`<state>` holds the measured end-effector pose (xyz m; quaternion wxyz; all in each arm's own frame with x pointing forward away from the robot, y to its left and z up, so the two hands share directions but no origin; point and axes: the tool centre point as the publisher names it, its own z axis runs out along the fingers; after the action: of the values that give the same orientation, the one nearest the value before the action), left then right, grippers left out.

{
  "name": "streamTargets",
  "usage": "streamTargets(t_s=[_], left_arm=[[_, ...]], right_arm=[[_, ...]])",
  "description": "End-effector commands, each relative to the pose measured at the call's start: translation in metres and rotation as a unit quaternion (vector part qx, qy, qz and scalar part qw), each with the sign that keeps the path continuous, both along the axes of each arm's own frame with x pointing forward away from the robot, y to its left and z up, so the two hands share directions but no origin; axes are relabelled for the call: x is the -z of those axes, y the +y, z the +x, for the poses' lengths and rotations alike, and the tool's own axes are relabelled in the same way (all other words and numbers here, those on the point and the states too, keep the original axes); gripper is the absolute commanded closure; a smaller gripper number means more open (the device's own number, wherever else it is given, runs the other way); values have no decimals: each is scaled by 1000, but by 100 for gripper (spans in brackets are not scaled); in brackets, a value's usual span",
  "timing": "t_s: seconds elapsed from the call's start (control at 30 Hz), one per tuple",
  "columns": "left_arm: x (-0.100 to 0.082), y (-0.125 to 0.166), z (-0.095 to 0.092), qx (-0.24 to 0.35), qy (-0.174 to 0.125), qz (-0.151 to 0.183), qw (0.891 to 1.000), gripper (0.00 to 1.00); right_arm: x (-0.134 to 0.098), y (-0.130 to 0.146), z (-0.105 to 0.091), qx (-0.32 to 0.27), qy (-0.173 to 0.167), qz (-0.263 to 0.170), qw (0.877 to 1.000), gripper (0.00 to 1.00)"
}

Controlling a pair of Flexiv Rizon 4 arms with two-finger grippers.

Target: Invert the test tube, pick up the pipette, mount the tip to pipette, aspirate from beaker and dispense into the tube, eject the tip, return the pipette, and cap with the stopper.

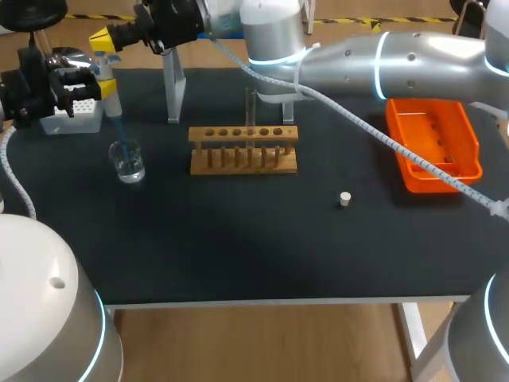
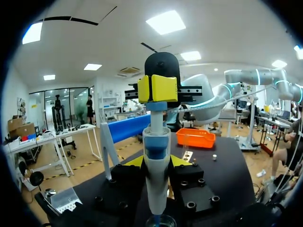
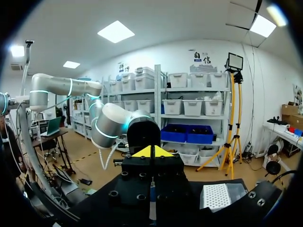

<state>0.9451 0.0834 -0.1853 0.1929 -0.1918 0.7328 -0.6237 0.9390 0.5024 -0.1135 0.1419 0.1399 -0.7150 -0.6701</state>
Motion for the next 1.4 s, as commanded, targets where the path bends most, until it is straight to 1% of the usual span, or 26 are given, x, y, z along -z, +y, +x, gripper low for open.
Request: streamTargets(t_s=[0.03,0.7,0.93,1.07,1.2,1.23,1.27,1.3,1.33,1.4], left_arm=[[-3,-1,-1,-1,-1,0,1000,100],[-3,-1,-1,-1,-1,0,1000,100],[-3,-1,-1,-1,-1,0,1000,100],[-3,-1,-1,-1,-1,0,1000,100],[-3,-1,-1,-1,-1,0,1000,100],[-3,-1,-1,-1,-1,0,1000,100],[-3,-1,-1,-1,-1,0,1000,100],[-3,-1,-1,-1,-1,0,1000,100],[-3,-1,-1,-1,-1,0,1000,100],[-3,-1,-1,-1,-1,0,1000,100]], right_arm=[[6,2,4,-3,0,-1,1000,100],[30,1,5,1,12,-14,1000,100],[34,0,5,5,14,-20,1000,100],[23,-1,3,3,8,-11,1000,100],[4,-5,-4,-4,-5,4,1000,100],[-1,-7,-6,-4,-9,8,1000,80],[-5,-9,-8,-5,-12,10,1000,55],[-9,-12,-10,-4,-14,12,1000,24],[-12,-15,-12,-3,-16,14,1000,0],[-17,-23,-16,-2,-23,18,1000,0]])
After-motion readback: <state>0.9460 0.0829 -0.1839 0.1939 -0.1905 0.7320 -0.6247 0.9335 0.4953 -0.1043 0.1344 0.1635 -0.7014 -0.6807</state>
